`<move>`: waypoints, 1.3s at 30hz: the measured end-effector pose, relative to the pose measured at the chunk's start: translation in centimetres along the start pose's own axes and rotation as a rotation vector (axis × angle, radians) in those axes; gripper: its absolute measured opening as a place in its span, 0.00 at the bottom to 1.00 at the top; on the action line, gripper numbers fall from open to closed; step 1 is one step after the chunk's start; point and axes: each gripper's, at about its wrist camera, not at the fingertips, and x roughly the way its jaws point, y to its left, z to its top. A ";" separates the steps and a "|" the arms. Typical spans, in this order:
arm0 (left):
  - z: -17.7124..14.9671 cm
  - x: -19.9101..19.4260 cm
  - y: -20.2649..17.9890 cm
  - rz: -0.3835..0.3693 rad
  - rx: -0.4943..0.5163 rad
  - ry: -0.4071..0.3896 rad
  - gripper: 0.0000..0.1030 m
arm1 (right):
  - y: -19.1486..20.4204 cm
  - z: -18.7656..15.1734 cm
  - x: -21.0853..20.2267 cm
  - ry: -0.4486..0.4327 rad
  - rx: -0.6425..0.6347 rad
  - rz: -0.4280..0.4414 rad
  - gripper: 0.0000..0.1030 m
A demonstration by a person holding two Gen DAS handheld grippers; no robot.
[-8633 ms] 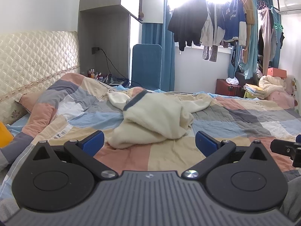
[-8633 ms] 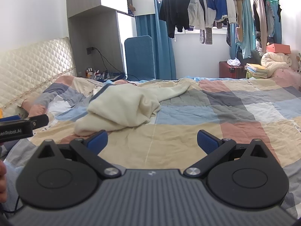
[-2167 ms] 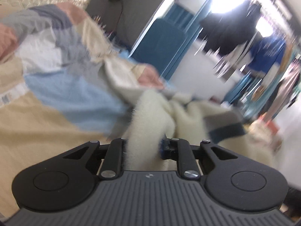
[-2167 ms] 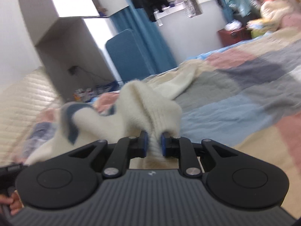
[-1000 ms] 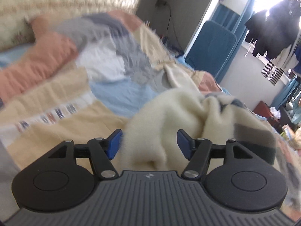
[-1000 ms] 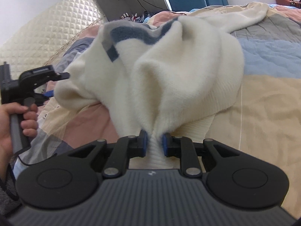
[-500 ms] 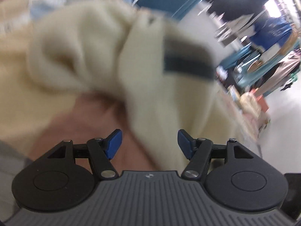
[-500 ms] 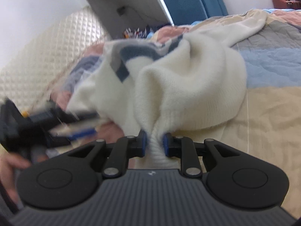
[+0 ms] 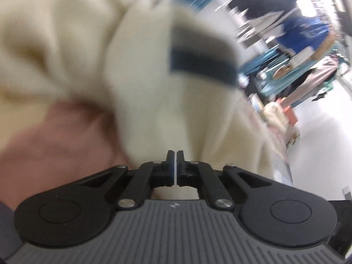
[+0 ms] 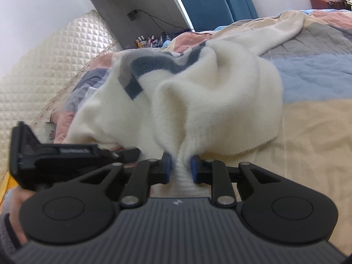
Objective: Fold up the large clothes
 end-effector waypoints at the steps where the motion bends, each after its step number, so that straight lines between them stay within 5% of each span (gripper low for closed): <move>1: 0.6 -1.1 -0.1 -0.025 0.002 -0.046 0.00 | -0.1 0.1 -0.1 -0.003 0.015 0.001 0.22; 4: 2.1 -4.2 0.9 -0.083 -0.047 -0.164 0.00 | -0.3 0.4 -0.7 -0.022 0.041 0.006 0.30; 7: 3.1 -5.7 2.4 -0.067 -0.121 -0.204 0.00 | -0.6 0.5 -1.5 -0.056 0.068 0.024 0.52; 16: 0.3 -2.3 3.1 -0.054 -0.171 -0.075 0.04 | -3.0 2.0 -4.1 -0.137 0.181 0.042 0.53; 20: -0.9 0.0 1.8 -0.053 -0.104 0.007 0.38 | -5.1 2.8 -5.1 -0.172 0.259 0.046 0.53; 23: -1.9 1.6 1.1 -0.040 -0.069 0.048 0.48 | -6.8 3.3 -5.6 -0.181 0.332 0.070 0.53; 32: -5.1 3.3 1.3 0.015 -0.109 0.191 0.52 | -11.1 4.4 -6.8 -0.187 0.442 0.013 0.53; 36: -5.5 4.3 1.6 -0.027 -0.156 0.210 0.65 | -12.4 5.3 -6.4 -0.174 0.412 -0.071 0.53; 39: -5.8 5.3 1.9 -0.052 -0.190 0.214 0.65 | -13.2 6.3 -4.8 -0.128 0.373 -0.085 0.53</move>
